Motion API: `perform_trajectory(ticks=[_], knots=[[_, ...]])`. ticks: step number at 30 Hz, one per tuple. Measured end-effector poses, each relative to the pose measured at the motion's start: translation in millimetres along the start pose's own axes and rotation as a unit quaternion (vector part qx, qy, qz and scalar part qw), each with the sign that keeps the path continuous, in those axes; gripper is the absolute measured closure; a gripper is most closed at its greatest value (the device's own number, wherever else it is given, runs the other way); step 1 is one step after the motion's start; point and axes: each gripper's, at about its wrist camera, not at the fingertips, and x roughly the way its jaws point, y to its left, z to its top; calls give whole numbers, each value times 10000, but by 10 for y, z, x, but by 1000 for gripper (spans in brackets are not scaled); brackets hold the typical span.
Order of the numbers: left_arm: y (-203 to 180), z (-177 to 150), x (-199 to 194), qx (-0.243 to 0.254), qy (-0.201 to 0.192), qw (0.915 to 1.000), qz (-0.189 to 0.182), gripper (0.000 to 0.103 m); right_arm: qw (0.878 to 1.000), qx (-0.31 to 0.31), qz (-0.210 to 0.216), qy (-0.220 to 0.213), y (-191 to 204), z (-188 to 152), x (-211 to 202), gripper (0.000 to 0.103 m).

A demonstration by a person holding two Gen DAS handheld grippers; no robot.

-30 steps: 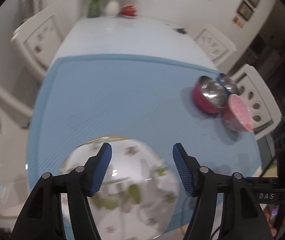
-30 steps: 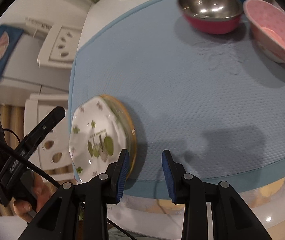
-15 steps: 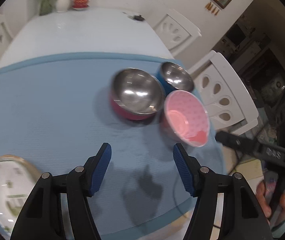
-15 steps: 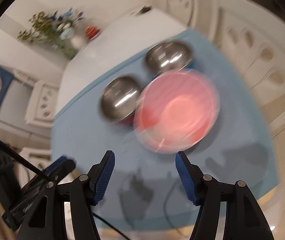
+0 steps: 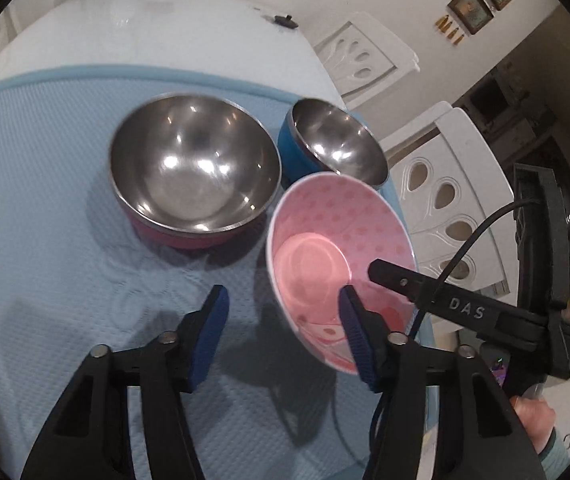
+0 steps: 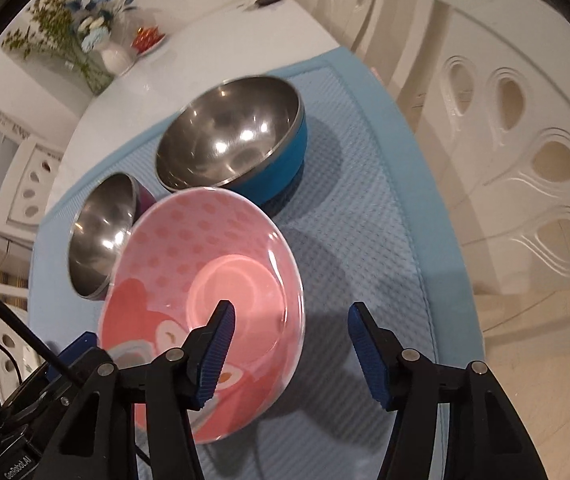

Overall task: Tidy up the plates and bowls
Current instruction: 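Move the right gripper to the pink cartoon bowl, then close the right gripper on the rim of the pink bowl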

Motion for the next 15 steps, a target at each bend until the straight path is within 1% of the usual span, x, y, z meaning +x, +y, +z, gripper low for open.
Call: perform_trajectory(ticks=[3, 4, 5, 6, 7, 8, 9, 10, 15], knots=[[-35, -34, 137, 1, 44, 10000, 57, 62, 9999, -114, 48, 42, -43, 12, 111, 56], [-43, -44, 173, 1, 53, 10000, 58, 69, 9998, -140, 120, 53, -56, 9, 137, 60], [-53, -54, 212, 2, 59, 10000, 58, 71, 9997, -167, 188, 56, -70, 2, 156, 65], [-50, -62, 227, 1, 49, 10000, 79, 73, 9995, -195, 226, 48, -86, -4, 163, 67], [-60, -69, 245, 18, 23, 10000, 82, 78, 9994, -222, 261, 38, -86, -7, 173, 73], [-61, -75, 247, 32, -7, 9999, 114, 79, 9992, -257, 293, 25, -89, -15, 185, 80], [-64, -80, 246, 56, -33, 9999, 136, 79, 9991, -284, 312, 18, -76, -23, 199, 83], [-68, -79, 249, 69, -63, 9998, 147, 79, 9989, -313, 344, 0, -70, -31, 205, 90], [-73, -93, 230, 108, -141, 9997, 183, 80, 9983, -454, 355, -115, -7, -105, 218, 90]])
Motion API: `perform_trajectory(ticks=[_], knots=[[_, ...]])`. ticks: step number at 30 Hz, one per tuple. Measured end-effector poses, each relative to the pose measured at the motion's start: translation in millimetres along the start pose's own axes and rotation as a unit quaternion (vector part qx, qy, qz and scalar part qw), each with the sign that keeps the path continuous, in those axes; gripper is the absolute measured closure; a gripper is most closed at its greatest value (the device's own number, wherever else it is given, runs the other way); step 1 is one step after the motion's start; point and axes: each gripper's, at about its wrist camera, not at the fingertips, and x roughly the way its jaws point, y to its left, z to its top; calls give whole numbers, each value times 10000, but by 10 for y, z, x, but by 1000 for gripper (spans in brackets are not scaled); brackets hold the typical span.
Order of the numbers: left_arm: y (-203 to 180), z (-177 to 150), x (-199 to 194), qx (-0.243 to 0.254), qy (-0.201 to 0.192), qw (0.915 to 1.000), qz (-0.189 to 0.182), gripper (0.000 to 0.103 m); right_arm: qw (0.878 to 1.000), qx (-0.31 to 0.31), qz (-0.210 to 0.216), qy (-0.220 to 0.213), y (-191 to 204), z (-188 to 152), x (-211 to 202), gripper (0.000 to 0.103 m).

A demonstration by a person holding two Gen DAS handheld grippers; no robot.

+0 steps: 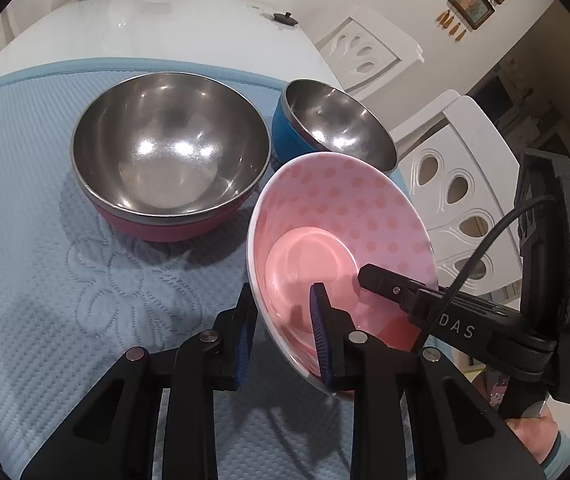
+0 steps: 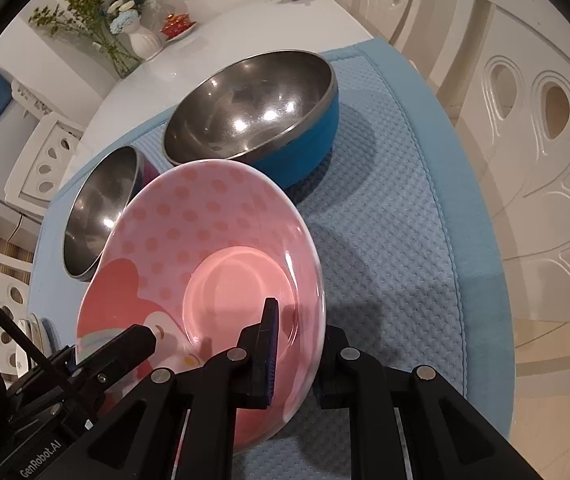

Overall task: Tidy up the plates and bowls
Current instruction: 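Close the right gripper on the rim of the pink bowl, then carry the pink bowl across the mat, set it down, open right gripper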

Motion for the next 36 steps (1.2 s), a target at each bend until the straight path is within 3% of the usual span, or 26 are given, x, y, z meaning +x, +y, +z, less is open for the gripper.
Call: perform_trajectory(ticks=[12, 20, 25, 36], knots=[[-18, -162, -569, 130, -234, 9996, 130, 80, 9995, -255, 136, -144, 326, -230, -380, 90], [87, -330, -997, -88, -505, 9984, 239, 80, 9981, -519, 283, -154, 695, -407, -670, 90], [219, -487, -1094, -262, -456, 9979, 366, 80, 9967, -768, 257, -12, 865, -590, -658, 90], [433, -824, -1030, -674, -134, 9965, 485, 80, 9951, -561, 420, 703, 957, -851, -328, 90]])
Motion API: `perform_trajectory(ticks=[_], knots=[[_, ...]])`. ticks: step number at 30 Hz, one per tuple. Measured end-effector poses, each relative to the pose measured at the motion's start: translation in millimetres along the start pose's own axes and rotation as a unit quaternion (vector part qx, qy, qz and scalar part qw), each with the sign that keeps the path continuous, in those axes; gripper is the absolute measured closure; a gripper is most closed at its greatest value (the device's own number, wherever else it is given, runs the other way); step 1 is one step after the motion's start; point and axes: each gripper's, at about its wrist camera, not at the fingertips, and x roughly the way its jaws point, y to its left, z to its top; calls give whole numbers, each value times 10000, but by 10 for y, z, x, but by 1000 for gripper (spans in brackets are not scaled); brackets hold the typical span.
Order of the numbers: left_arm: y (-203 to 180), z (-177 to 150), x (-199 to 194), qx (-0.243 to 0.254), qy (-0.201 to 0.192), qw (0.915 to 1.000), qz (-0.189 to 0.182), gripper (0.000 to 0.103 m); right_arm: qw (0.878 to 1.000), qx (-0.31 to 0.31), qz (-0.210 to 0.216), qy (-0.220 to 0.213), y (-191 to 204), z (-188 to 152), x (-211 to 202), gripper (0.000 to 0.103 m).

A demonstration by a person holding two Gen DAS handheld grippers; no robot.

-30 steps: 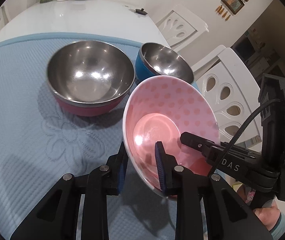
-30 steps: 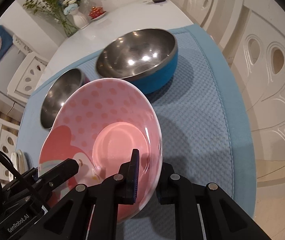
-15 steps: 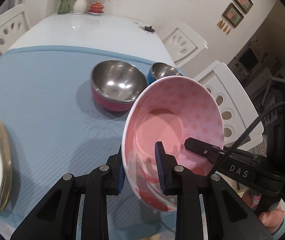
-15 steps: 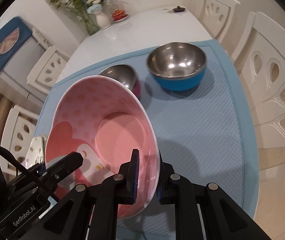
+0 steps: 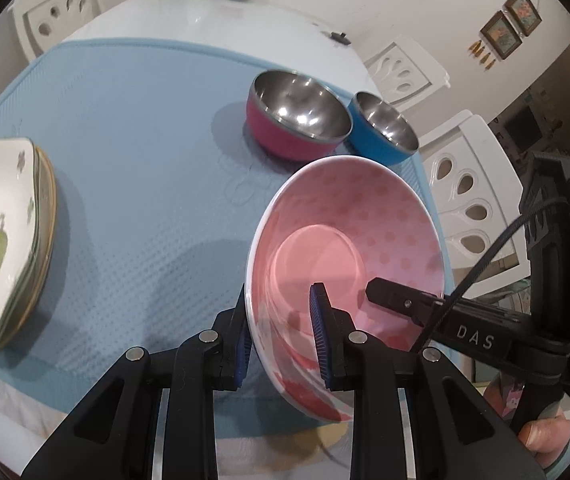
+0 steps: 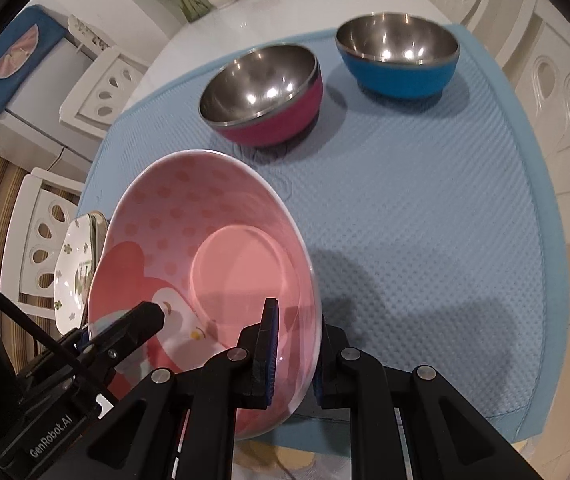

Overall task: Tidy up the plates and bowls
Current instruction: 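Carry the pink bowl across the mat, set it down, open right gripper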

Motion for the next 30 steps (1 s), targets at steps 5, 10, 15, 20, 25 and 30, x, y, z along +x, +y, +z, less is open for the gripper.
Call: perform_trajectory(ticks=[5, 10, 15, 20, 25, 30], knots=[[6, -63, 95, -59, 134, 9999, 8, 80, 9996, 116, -6, 255, -56, 7, 117, 88], [-9, -102, 153, -33, 244, 9997, -22, 80, 9988, 266, -10, 401, -112, -5, 194, 88], [-36, -150, 210, 61, 334, 9994, -92, 80, 9983, 415, -42, 411, -187, 50, 206, 88], [-91, -179, 288, 113, 454, 9987, -214, 80, 9979, 498, -161, 370, -271, 67, 184, 88], [-137, -208, 316, 190, 523, 9980, -286, 80, 9964, 709, -128, 437, -413, 62, 188, 88], [-140, -204, 304, 258, 537, 9976, -342, 80, 9953, 874, 46, 417, -510, 69, 146, 88]])
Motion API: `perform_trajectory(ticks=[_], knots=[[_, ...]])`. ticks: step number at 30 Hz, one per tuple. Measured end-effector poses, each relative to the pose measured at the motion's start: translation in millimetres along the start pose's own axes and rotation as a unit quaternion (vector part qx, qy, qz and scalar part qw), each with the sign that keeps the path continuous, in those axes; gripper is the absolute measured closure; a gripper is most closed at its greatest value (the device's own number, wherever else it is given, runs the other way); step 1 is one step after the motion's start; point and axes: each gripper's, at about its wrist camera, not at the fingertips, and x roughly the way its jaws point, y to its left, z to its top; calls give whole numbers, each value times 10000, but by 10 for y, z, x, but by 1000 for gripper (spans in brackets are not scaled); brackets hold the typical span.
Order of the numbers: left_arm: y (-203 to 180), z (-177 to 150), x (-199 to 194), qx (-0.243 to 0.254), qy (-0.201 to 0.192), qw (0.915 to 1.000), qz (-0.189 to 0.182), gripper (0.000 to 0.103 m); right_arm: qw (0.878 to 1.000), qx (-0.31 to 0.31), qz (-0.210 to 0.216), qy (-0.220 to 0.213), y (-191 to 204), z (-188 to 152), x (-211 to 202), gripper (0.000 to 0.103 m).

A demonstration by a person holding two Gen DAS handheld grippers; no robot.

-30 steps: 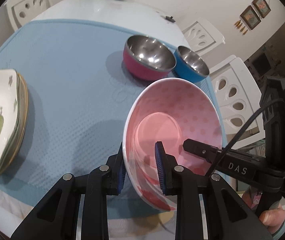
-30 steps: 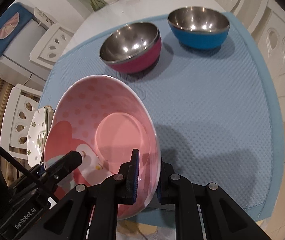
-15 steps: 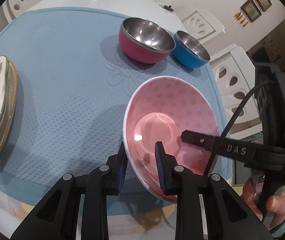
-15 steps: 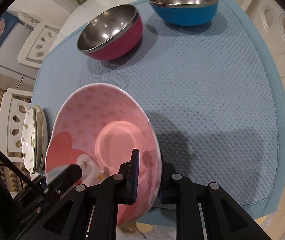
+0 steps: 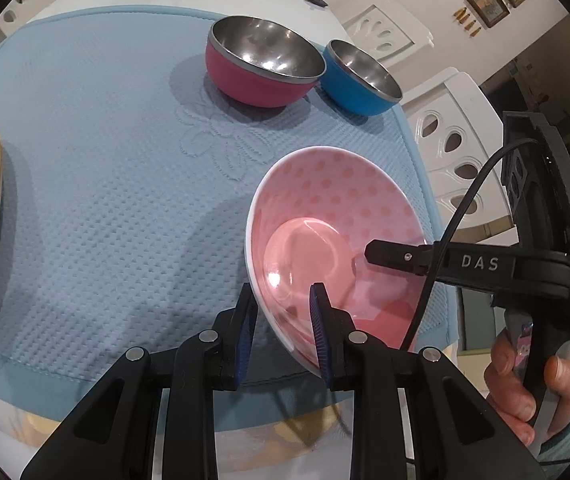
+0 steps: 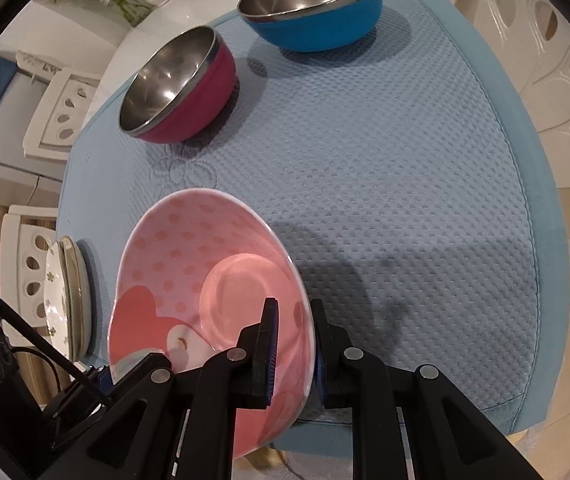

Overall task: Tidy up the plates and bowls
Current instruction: 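Carry the pink bowl across the mat, set it down, open right gripper, then move the right gripper to the magenta steel bowl and grip its rim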

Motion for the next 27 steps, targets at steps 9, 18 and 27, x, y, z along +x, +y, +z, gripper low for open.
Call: perform_trajectory(ticks=[9, 18, 27], knots=[[75, 0, -229, 33, -146, 9999, -38, 79, 9998, 36, 150, -95, -93, 58, -254, 88], [70, 177, -572, 93, -534, 9985, -77, 73, 9977, 132, 558, -351, -123, 100, -643, 88], [-15, 547, -856, 302, -1015, 9944, -7, 65, 9460, -1300, 1925, -2263, 551, -22, -1720, 84]])
